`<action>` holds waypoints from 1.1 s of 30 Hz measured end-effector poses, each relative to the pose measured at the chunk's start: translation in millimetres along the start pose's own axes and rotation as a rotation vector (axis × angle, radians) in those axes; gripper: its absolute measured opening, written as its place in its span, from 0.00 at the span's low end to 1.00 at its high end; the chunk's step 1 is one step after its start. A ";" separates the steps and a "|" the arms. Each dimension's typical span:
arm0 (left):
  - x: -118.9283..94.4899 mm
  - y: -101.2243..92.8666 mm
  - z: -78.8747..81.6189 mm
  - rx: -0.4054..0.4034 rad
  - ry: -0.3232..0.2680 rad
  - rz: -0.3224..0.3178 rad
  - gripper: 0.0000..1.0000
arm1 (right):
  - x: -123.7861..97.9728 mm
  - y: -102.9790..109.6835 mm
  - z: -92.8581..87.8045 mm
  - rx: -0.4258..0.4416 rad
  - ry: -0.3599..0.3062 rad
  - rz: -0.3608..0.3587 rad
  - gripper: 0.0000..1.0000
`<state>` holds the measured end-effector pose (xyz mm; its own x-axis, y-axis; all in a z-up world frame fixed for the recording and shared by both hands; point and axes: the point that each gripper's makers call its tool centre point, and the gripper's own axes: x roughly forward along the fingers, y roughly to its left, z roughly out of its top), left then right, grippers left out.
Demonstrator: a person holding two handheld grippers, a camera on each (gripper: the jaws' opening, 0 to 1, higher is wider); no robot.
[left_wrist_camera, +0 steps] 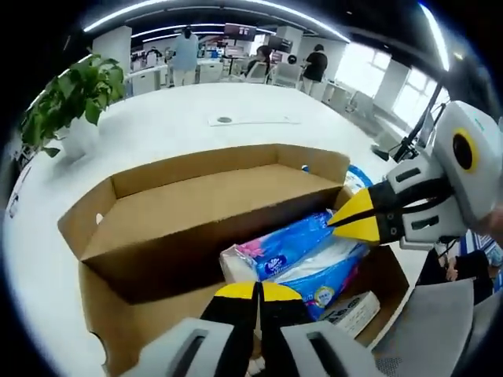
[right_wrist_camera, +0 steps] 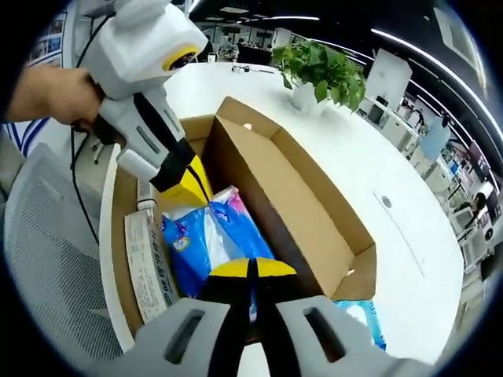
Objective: Operate the shoe box by opening the lid, removing the specified soft item, and placing it in the target area until the item is outside and the box remains undamaged.
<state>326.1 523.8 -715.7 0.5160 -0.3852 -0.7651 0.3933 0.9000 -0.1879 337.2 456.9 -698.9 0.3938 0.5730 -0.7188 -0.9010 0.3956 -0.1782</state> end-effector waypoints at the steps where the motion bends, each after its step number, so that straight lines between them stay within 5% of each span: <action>1: -1.6 -0.3 0.9 0.001 -0.002 0.000 0.00 | -1.3 -0.5 1.6 -0.001 -0.005 -0.004 0.00; 17: -36.9 -12.4 28.4 0.056 -0.055 0.010 0.00 | -33.0 -7.4 26.0 -0.017 -0.067 -0.044 0.00; 33: -48.4 -37.3 59.4 0.105 -0.090 -0.027 0.00 | -68.2 -30.1 32.9 -0.002 -0.097 -0.096 0.00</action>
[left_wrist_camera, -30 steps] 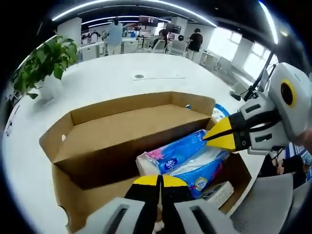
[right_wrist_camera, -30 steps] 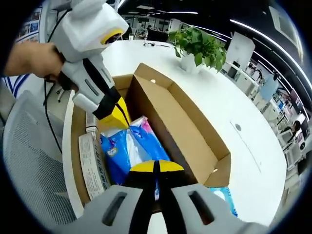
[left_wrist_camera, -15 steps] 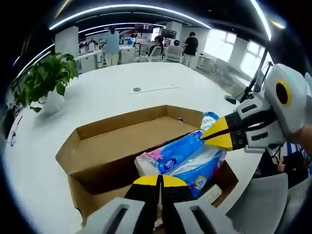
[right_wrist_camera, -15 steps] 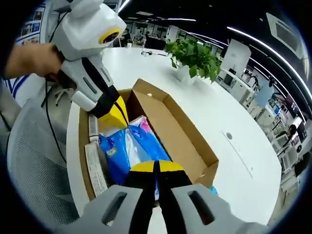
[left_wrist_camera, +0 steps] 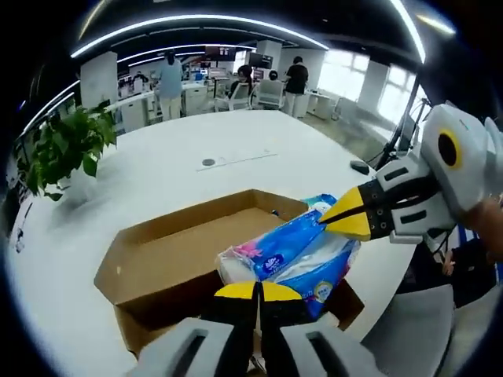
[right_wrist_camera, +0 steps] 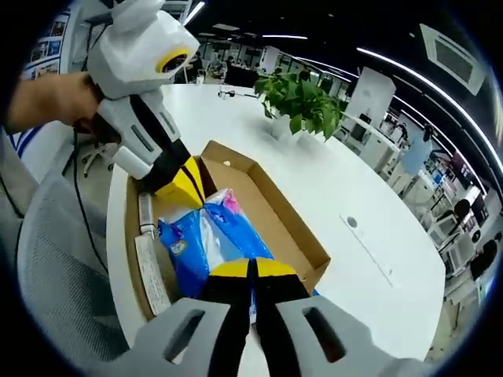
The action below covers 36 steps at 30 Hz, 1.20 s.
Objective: Operate the shoe box by opening the lid, removing the specified soft item, and placing it in the target area until the item is outside and the box remains undamaged.
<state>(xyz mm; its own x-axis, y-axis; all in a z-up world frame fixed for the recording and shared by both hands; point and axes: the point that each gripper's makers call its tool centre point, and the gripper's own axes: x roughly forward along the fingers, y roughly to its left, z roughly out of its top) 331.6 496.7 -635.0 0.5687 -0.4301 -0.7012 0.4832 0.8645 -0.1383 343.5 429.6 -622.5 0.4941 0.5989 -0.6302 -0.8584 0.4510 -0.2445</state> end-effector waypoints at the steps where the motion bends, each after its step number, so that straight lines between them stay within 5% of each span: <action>1: 1.1 -3.5 2.1 0.006 -0.001 -0.005 0.00 | -2.4 -1.9 -0.7 0.001 0.000 -0.005 0.00; 36: 44.0 -88.0 43.3 0.132 0.010 -0.129 0.00 | -67.6 -61.7 -57.3 0.101 0.036 -0.142 0.00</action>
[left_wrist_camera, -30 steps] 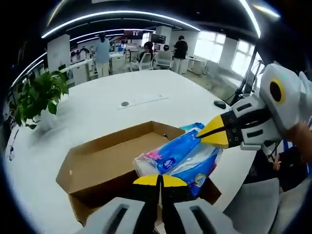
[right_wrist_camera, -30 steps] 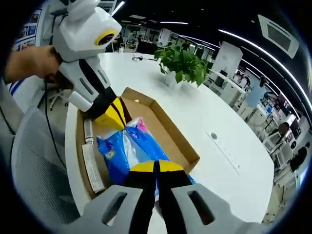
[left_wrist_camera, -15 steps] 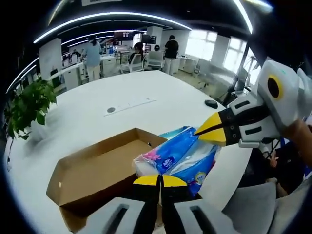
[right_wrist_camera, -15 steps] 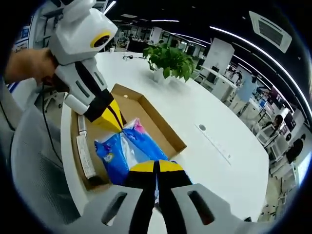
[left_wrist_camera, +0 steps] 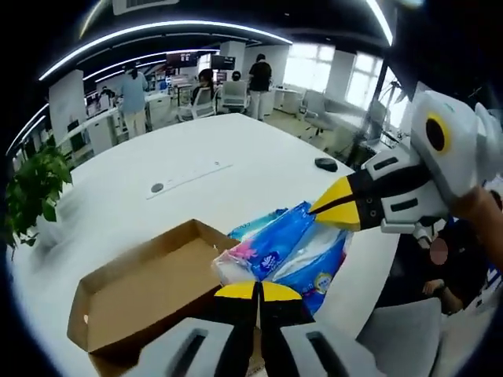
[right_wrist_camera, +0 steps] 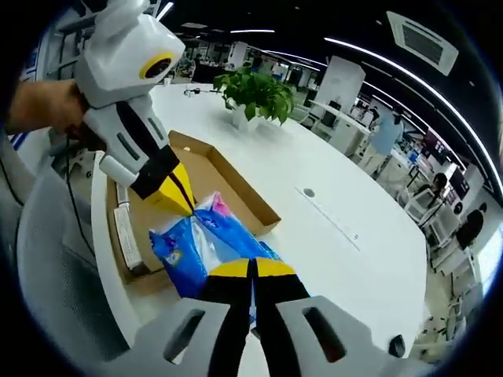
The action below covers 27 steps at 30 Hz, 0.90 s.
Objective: Operate the shoe box by opening the lid, removing the specified soft item, and placing it in the target area until the item is outside and the box remains undamaged.
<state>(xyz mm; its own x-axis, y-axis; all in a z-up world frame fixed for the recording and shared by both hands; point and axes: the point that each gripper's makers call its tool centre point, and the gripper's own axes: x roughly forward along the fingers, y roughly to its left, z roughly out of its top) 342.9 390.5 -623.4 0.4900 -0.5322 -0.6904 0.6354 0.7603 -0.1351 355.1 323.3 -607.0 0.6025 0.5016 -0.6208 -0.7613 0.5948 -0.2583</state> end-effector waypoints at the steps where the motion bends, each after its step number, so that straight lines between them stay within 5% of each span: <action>1: 2.2 -2.6 1.5 0.003 0.001 -0.005 0.00 | -1.3 -1.8 -1.2 0.004 0.000 -0.003 0.00; 27: 62.6 -57.3 36.5 0.079 0.026 -0.112 0.00 | -31.8 -63.0 -58.8 0.106 0.041 -0.080 0.00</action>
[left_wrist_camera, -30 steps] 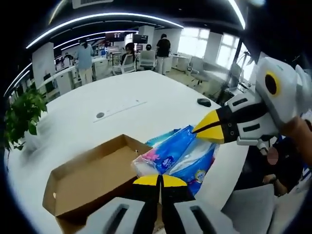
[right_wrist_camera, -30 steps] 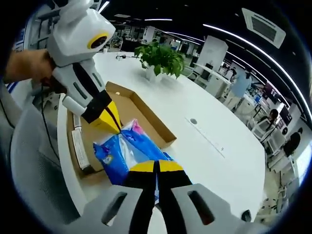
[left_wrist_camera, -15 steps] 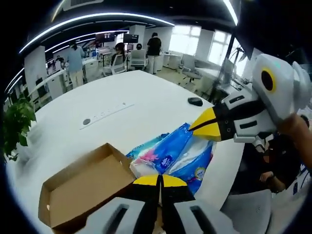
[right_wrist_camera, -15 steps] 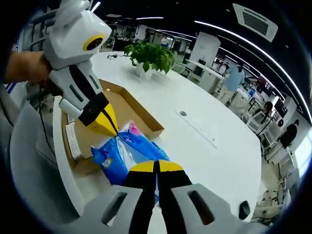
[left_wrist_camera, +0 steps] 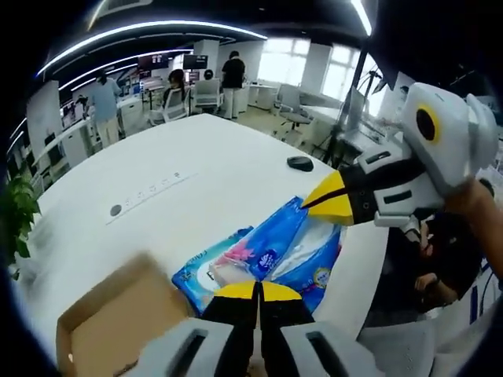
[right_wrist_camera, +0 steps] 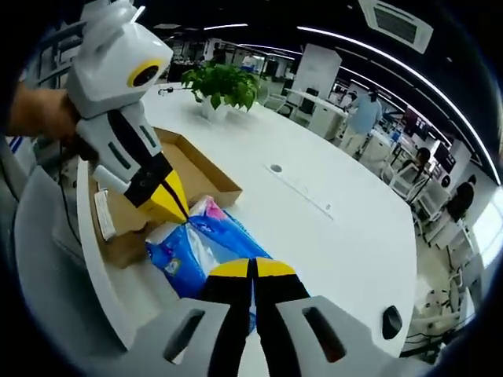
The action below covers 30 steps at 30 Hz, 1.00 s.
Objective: Operate the shoe box by opening the lid, removing the specified soft item, and placing it in the target area until the item is outside and the box remains undamaged.
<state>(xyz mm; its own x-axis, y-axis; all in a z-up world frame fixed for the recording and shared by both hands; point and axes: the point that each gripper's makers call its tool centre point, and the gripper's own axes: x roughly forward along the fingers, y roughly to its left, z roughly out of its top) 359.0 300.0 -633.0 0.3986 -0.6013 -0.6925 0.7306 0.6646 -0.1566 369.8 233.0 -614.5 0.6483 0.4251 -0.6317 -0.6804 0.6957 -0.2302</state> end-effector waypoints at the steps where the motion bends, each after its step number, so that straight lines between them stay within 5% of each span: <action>1: 3.7 -2.0 1.6 0.002 0.002 -0.005 0.00 | -0.2 -2.0 -2.4 0.001 0.003 -0.002 0.00; 30: 91.9 -37.6 35.7 0.082 0.086 -0.113 0.00 | 3.6 -80.3 -69.2 0.016 0.106 -0.051 0.00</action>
<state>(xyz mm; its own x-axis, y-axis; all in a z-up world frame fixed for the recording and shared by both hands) 387.9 203.9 -665.6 0.2654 -0.6276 -0.7319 0.8122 0.5546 -0.1811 403.2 138.7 -649.5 0.6416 0.3263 -0.6941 -0.6413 0.7246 -0.2523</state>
